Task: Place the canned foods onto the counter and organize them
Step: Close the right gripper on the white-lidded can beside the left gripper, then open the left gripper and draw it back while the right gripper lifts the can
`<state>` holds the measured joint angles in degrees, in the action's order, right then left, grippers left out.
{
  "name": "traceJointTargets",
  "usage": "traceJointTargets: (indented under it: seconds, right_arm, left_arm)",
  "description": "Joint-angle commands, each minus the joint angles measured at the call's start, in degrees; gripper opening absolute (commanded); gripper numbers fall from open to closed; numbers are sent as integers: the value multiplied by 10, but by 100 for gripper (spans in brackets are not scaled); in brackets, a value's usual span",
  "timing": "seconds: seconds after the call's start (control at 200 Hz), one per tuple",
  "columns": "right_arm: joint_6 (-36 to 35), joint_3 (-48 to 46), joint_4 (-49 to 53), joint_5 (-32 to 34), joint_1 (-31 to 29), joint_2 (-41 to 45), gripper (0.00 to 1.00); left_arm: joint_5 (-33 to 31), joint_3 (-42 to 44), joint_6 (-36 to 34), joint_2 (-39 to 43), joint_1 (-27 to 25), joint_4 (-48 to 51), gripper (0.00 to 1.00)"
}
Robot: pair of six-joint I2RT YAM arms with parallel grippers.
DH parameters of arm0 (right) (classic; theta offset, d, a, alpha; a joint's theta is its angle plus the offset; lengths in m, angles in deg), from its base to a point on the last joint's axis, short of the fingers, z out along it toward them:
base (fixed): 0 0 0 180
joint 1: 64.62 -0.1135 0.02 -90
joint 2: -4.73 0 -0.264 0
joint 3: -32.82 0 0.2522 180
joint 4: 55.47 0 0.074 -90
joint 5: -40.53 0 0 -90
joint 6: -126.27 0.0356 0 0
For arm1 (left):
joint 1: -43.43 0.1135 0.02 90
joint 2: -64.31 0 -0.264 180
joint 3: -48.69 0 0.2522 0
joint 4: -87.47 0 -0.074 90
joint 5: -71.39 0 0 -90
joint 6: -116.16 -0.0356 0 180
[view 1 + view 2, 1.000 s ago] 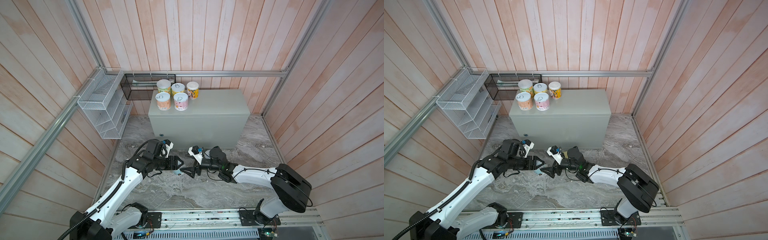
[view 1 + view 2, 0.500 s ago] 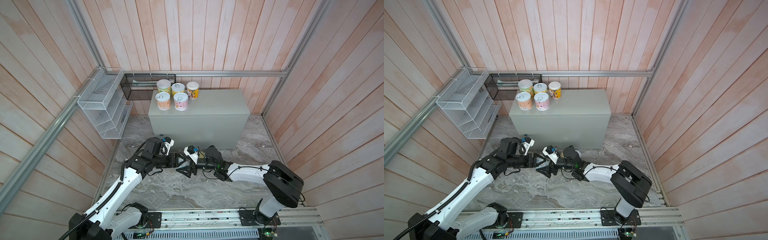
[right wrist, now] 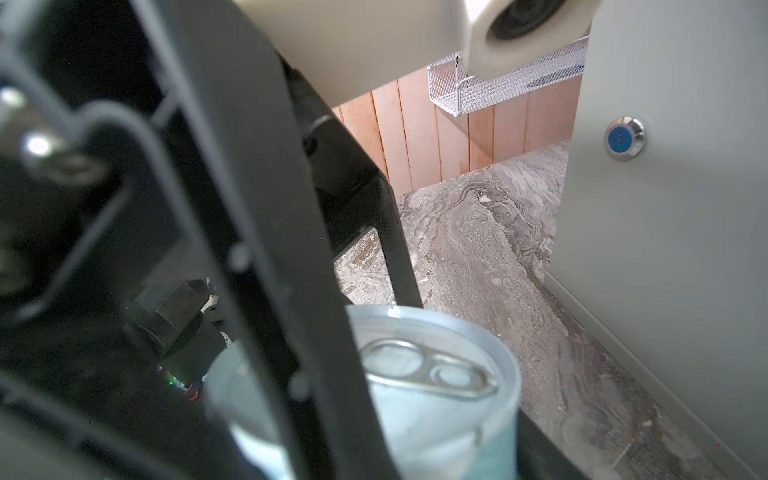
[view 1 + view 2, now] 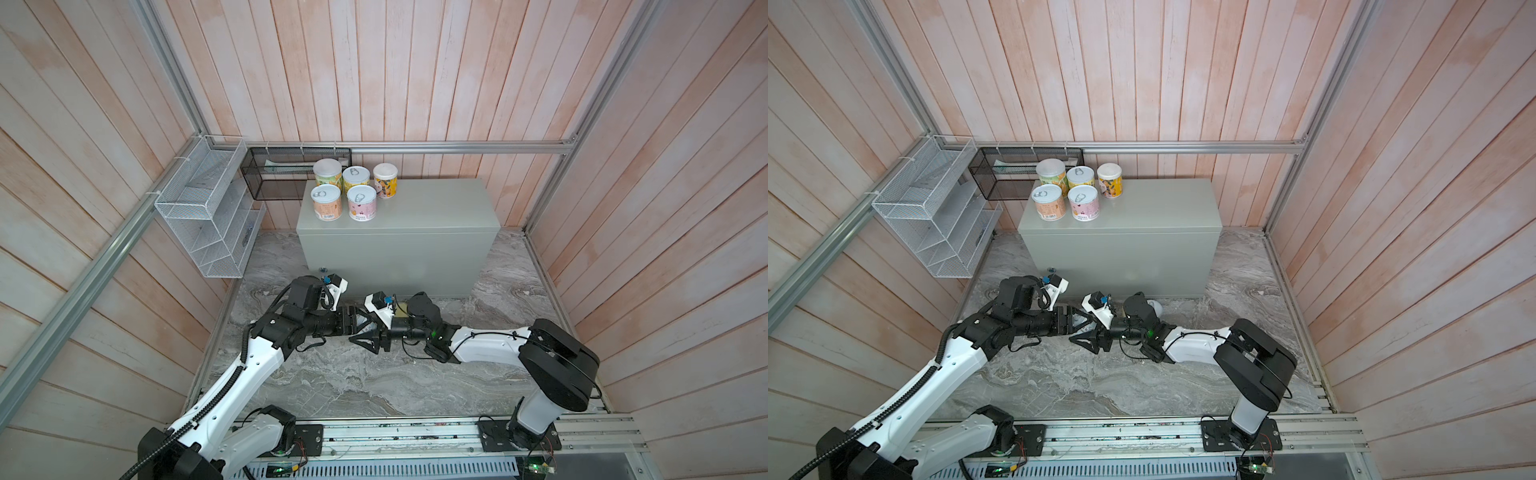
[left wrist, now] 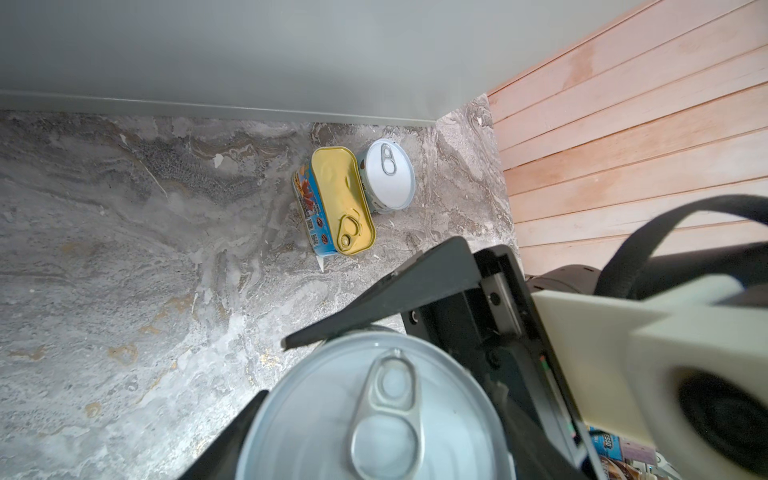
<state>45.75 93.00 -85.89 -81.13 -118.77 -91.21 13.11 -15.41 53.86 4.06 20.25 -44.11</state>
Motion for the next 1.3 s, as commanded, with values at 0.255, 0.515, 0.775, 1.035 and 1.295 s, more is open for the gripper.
traceJointTargets:
  seconds: [0.255,0.515,0.775,1.035,1.295]
  right_arm:
    - [42,4,-59,38,4,-5,62]
    - [55,-4,-79,62,4,-5,61]
    - [56,-4,-79,73,5,-8,61]
    - [53,-4,-61,96,12,11,61]
    - [49,-9,-17,145,17,39,61]
  left_arm:
    - [28,10,-2,11,3,-27,76]
    - [12,13,-1,11,9,-20,100]
    - [7,21,-4,10,15,-17,100]
    - [-35,32,-1,54,29,-51,100]
    - [-80,63,-10,92,30,-83,100]
